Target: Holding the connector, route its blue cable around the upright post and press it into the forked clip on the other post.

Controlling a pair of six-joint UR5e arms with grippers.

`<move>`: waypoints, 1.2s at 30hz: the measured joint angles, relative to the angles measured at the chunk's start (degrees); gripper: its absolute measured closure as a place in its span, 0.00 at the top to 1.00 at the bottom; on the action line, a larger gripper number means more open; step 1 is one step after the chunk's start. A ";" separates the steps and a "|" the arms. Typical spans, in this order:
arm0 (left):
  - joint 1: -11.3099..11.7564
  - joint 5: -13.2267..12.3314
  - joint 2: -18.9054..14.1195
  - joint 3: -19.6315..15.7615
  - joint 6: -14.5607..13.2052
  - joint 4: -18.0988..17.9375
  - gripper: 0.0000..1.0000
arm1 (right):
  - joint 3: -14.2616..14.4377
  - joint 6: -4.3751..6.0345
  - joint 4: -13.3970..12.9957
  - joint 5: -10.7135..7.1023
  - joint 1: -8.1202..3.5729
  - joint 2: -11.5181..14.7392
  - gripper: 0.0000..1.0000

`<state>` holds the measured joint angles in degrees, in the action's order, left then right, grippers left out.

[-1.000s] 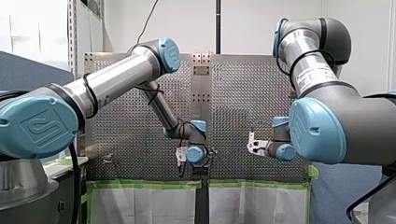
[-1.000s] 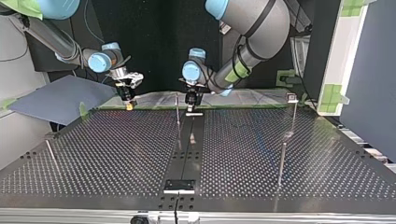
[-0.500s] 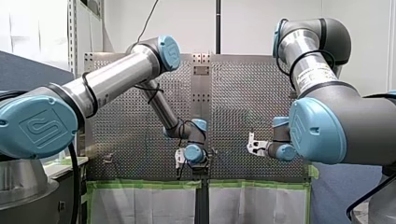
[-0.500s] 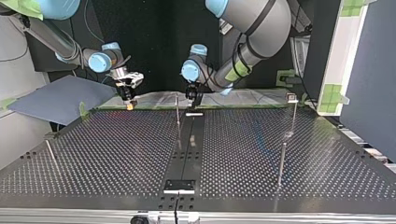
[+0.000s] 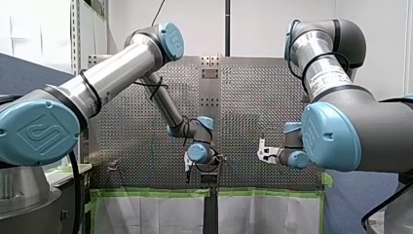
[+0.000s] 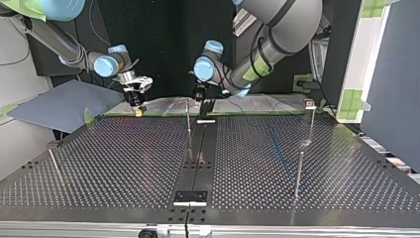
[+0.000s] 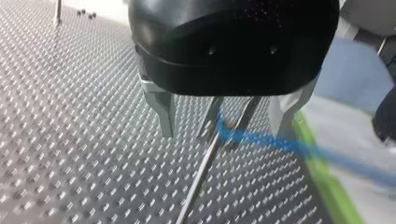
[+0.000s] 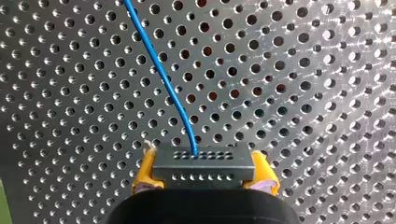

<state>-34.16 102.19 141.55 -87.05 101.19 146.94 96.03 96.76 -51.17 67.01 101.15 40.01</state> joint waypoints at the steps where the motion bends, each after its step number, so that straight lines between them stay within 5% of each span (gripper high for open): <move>1: -0.15 -0.43 -0.09 -0.43 -0.01 -0.01 1.00 | 0.00 0.01 0.02 -0.01 0.00 0.00 0.00; 15: -1.60 -5.34 -0.28 -3.45 -0.12 -0.40 1.00 | 0.00 0.02 0.35 -0.03 -0.03 -0.02 0.00; 36: -1.78 -1.11 -0.61 -3.47 -0.21 -2.39 1.00 | 0.00 0.07 0.30 -0.55 -0.04 -0.05 0.00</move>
<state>-35.94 101.09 140.94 -90.52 100.98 144.54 96.03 96.83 -50.86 66.45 101.11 39.96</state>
